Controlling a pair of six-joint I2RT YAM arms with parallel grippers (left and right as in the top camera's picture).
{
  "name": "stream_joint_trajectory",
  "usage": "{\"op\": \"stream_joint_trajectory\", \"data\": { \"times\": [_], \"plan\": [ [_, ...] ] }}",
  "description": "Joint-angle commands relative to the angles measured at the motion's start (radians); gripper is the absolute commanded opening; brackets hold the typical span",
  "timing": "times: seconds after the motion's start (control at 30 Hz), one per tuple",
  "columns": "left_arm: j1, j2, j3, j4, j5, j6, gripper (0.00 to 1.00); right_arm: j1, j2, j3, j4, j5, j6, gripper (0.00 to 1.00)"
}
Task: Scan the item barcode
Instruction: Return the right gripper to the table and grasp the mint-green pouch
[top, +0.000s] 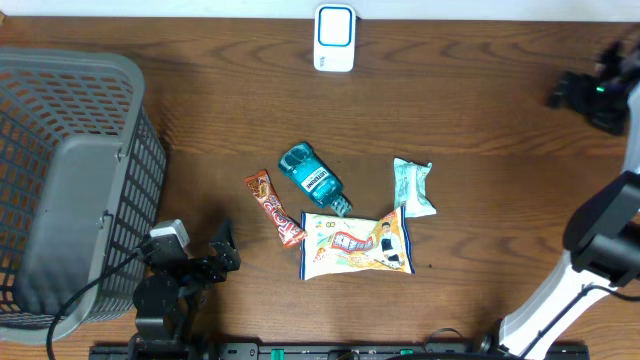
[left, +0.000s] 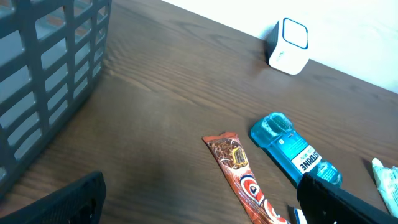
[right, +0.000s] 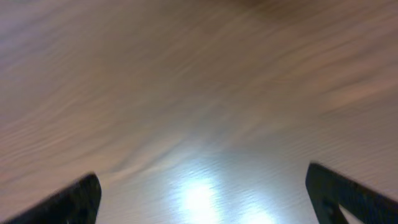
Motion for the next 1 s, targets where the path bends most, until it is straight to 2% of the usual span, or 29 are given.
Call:
{"op": "stream_joint_trajectory", "data": {
  "times": [0.0, 0.07, 0.3, 0.63, 0.8, 0.83, 0.93, 0.97],
  "plan": [
    [0.003, -0.002, -0.006, 0.001, 0.01, -0.01, 0.98, 0.05, 0.008, -0.017, -0.099, -0.286, -0.137, 0.99],
    [0.003, -0.002, -0.006, 0.001, 0.01, -0.01, 0.98, 0.082, 0.008, -0.05, -0.146, -0.293, -0.239, 0.99],
    [0.003, -0.002, -0.006, 0.001, 0.01, -0.01, 0.98, 0.179, 0.008, -0.275, -0.079, -0.502, -0.477, 0.99],
    [0.003, -0.002, -0.006, 0.001, 0.01, -0.01, 0.98, 0.312, 0.008, -0.605, 0.267, -0.496, -0.489, 0.99],
    [0.003, -0.002, -0.006, 0.001, 0.01, -0.01, 0.98, 0.369, 0.008, -0.705, 0.371, -0.402, -0.49, 0.99],
    [0.003, -0.002, -0.006, 0.001, 0.01, -0.01, 0.98, 0.378, 0.008, -0.722, 0.39, -0.383, -0.49, 0.98],
    [0.003, -0.002, -0.006, 0.001, 0.01, -0.01, 0.98, 0.396, 0.008, -0.767, 0.433, -0.329, -0.49, 0.85],
    [0.003, -0.002, -0.006, 0.001, 0.01, -0.01, 0.98, 0.399, 0.008, -0.782, 0.446, -0.313, -0.49, 0.84]
  ]
}}
